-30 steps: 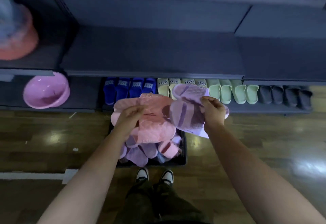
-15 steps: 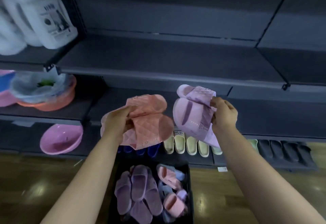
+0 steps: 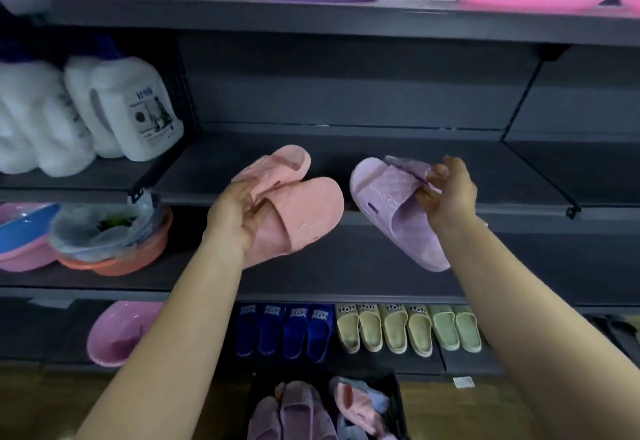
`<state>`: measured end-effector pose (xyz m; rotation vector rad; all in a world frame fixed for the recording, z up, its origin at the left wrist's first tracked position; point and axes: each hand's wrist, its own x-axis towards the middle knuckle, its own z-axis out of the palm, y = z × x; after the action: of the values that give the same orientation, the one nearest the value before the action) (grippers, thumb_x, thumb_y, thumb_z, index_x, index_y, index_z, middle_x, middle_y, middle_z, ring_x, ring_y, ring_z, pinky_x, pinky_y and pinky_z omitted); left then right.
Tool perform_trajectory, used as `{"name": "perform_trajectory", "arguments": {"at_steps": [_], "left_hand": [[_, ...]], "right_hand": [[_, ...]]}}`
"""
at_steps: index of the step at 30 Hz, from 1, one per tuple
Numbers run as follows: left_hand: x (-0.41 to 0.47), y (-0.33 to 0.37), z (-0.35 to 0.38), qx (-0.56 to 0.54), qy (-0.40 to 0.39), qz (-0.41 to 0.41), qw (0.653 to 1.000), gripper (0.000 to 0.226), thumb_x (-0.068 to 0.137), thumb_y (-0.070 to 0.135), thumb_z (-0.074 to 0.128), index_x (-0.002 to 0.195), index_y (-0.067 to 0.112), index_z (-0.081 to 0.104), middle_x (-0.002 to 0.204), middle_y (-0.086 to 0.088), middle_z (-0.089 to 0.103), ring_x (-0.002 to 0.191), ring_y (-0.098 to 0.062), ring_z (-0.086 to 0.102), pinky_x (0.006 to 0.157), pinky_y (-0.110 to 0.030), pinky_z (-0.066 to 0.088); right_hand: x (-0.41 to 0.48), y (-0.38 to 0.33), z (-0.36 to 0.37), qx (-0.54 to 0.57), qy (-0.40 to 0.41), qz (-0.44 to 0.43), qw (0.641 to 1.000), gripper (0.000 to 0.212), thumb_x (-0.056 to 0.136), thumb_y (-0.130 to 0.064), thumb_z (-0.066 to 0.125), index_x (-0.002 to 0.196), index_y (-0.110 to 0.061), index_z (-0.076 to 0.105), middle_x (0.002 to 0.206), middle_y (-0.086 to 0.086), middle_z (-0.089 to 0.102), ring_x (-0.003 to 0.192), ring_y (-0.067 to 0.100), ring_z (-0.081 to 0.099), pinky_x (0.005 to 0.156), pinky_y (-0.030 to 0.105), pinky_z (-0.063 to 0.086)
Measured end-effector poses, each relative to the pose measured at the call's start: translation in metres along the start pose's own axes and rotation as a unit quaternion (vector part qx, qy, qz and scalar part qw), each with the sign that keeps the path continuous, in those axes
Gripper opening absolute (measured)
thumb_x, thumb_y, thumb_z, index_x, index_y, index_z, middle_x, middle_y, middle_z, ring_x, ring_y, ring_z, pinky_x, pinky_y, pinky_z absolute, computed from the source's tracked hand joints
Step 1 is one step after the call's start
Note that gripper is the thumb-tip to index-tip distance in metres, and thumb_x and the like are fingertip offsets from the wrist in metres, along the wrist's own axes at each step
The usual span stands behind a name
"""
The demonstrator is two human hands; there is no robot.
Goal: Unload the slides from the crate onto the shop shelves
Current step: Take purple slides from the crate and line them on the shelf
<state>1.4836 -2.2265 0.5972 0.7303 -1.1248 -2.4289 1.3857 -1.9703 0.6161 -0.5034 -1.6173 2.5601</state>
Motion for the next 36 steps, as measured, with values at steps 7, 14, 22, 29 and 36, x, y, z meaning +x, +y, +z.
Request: {"name": "perform_trajectory", "arguments": {"at_steps": [7, 14, 22, 29, 36], "left_hand": [[0.056, 0.011, 0.042, -0.051, 0.002, 0.032, 0.998, 0.025, 0.098, 0.006, 0.037, 0.097, 0.001, 0.062, 0.1, -0.01, 0.066, 0.108, -0.023, 0.059, 0.096, -0.036, 0.05], [0.1, 0.006, 0.075, -0.102, 0.027, 0.048, 0.993, 0.029, 0.098, 0.011, 0.039, 0.123, 0.005, 0.053, 0.105, -0.005, 0.062, 0.103, -0.018, 0.063, 0.073, -0.026, 0.056], [0.114, 0.0, 0.072, -0.108, 0.047, 0.006, 0.993, 0.017, 0.094, 0.019, 0.054, 0.1, 0.003, 0.057, 0.101, -0.015, 0.058, 0.092, -0.028, 0.056, 0.094, -0.04, 0.045], [0.09, 0.004, 0.029, -0.01, -0.064, 0.029, 0.998, 0.02, 0.093, 0.007, 0.054, 0.111, 0.001, 0.061, 0.121, -0.022, 0.061, 0.109, -0.029, 0.062, 0.097, -0.038, 0.051], [0.088, -0.001, -0.042, 0.595, -0.045, 0.371, 0.711, 0.046, 0.083, 0.038, 0.059, 0.117, 0.007, 0.066, 0.115, -0.006, 0.065, 0.104, -0.022, 0.059, 0.096, -0.036, 0.047]], "right_hand": [[0.054, -0.006, 0.046, 0.05, -0.035, 0.019, 0.998, 0.015, 0.089, -0.026, 0.052, 0.095, -0.012, 0.053, 0.086, 0.002, 0.043, 0.073, 0.02, 0.053, 0.064, 0.027, 0.047], [0.089, 0.002, 0.072, 0.094, -0.069, 0.052, 0.992, 0.017, 0.092, -0.028, 0.053, 0.101, -0.013, 0.054, 0.085, 0.0, 0.052, 0.076, 0.019, 0.055, 0.074, 0.026, 0.048], [0.107, 0.033, 0.054, -0.046, -0.139, 0.028, 0.989, 0.016, 0.088, -0.025, 0.054, 0.089, -0.019, 0.068, 0.092, 0.003, 0.069, 0.089, 0.019, 0.065, 0.091, 0.032, 0.051], [0.076, 0.059, 0.065, -0.311, -0.095, -0.203, 0.924, 0.02, 0.091, -0.014, 0.051, 0.092, -0.004, 0.068, 0.084, 0.009, 0.066, 0.086, 0.024, 0.061, 0.073, 0.024, 0.041], [0.03, 0.113, 0.096, -0.44, -0.338, -0.213, 0.804, 0.022, 0.082, -0.019, 0.07, 0.104, -0.016, 0.072, 0.101, -0.002, 0.071, 0.091, 0.012, 0.065, 0.082, 0.026, 0.051]]}}
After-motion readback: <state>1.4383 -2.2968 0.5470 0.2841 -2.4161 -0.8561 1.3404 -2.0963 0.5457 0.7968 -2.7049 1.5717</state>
